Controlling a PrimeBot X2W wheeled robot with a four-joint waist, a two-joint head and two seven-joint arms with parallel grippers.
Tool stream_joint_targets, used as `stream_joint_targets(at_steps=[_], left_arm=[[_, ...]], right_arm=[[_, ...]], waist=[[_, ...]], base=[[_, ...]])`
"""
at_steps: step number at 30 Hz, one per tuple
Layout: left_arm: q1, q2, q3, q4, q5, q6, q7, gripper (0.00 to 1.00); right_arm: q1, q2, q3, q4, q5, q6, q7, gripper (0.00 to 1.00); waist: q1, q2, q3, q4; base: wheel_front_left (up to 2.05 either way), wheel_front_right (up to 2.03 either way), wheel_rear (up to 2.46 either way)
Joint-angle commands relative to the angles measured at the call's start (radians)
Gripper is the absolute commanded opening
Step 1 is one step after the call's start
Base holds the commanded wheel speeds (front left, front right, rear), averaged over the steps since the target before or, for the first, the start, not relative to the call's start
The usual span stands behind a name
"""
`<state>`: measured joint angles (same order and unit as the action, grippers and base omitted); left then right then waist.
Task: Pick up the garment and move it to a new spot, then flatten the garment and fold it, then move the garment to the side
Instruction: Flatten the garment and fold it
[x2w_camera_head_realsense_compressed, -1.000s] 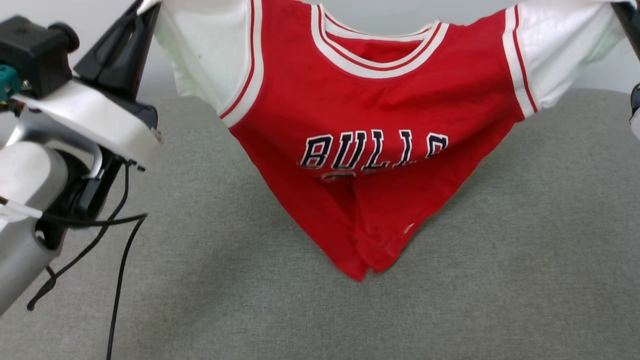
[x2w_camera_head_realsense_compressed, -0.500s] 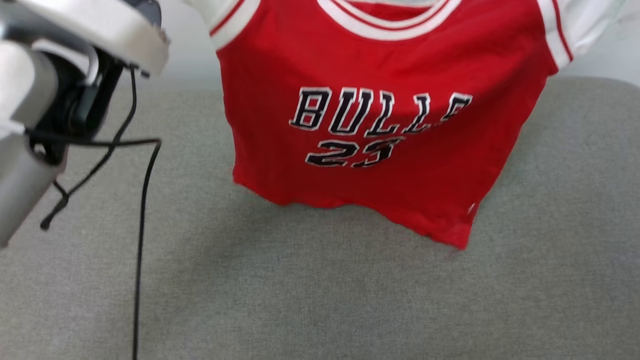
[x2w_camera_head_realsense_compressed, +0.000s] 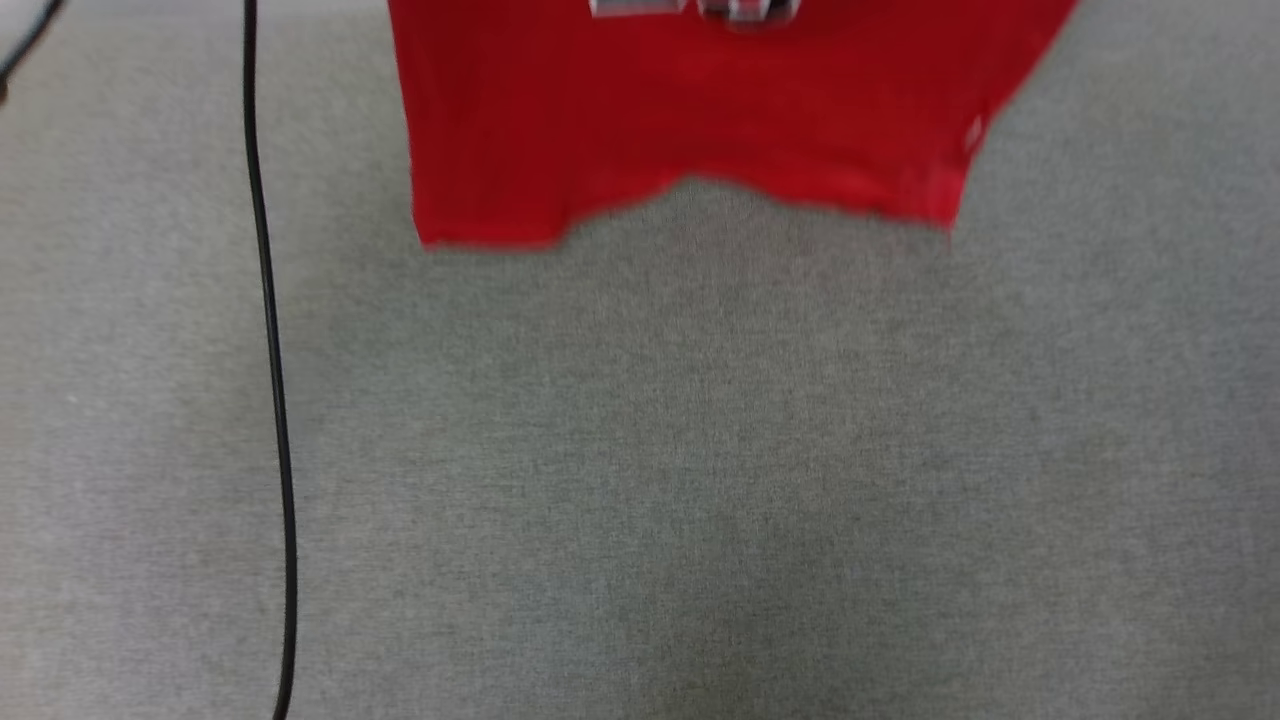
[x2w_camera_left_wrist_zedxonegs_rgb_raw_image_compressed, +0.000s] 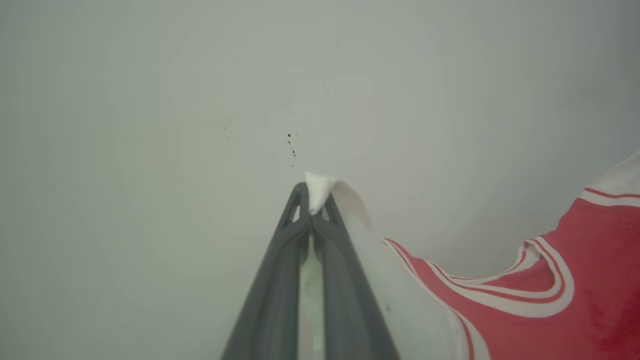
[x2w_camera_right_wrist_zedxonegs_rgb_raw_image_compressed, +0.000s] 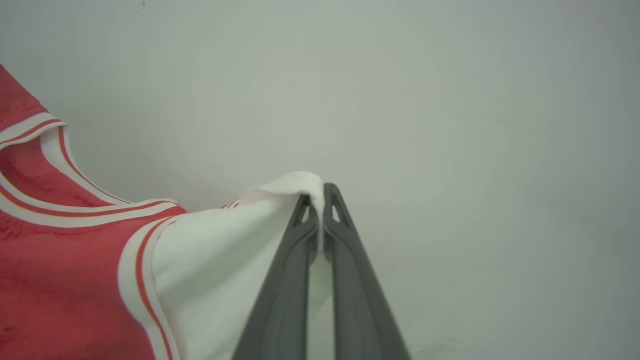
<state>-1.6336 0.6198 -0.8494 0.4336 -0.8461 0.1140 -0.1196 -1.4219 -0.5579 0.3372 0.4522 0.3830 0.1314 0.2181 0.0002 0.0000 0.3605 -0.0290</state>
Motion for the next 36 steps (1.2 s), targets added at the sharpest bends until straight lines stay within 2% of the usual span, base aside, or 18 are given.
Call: stream_joint_targets(at_steps=[1, 10, 17, 26, 31, 36], left_arm=[[-0.034, -0.013, 0.005, 0.026, 0.01, -0.009, -0.01, 0.0], [-0.223, -0.073, 0.019, 0.235, 0.047, -0.081, -0.078, 0.0], [-0.247, -0.109, 0.015, 0.329, 0.051, -0.115, -0.107, 0.0], [-0.091, -0.126, 0.018, 0.361, 0.046, -0.148, -0.142, 0.0], [0.049, -0.103, 0.051, 0.286, 0.051, -0.129, -0.147, 0.0], [0.263, -0.074, 0.12, 0.143, 0.057, -0.076, -0.147, 0.0]], right_arm=[[-0.049, 0.007, 0.003, 0.027, -0.015, -0.001, -0.016, 0.0], [-0.302, 0.069, 0.018, 0.25, -0.095, -0.001, -0.131, 0.0], [-0.37, 0.102, 0.049, 0.367, -0.119, -0.001, -0.199, 0.0], [-0.241, 0.141, 0.153, 0.454, -0.052, -0.001, -0.331, 0.0], [-0.123, 0.15, 0.215, 0.46, 0.012, -0.001, -0.4, 0.0], [0.03, 0.141, 0.279, 0.418, 0.081, -0.001, -0.444, 0.0]], waist=[[-0.0002, 0.0, 0.065, -0.009], [-0.0002, 0.0, 0.16, -0.024], [-0.0002, 0.0, 0.198, -0.021], [-0.0002, 0.0, 0.18, -0.023], [-0.0002, 0.0, 0.139, -0.025], [-0.0002, 0.0, 0.079, -0.023]], base=[[0.0, 0.0, 0.0], [0.0, 0.0, 0.0], [0.0, 0.0, 0.0], [0.0, 0.0, 0.0], [0.0, 0.0, 0.0], [0.0, 0.0, 0.0]])
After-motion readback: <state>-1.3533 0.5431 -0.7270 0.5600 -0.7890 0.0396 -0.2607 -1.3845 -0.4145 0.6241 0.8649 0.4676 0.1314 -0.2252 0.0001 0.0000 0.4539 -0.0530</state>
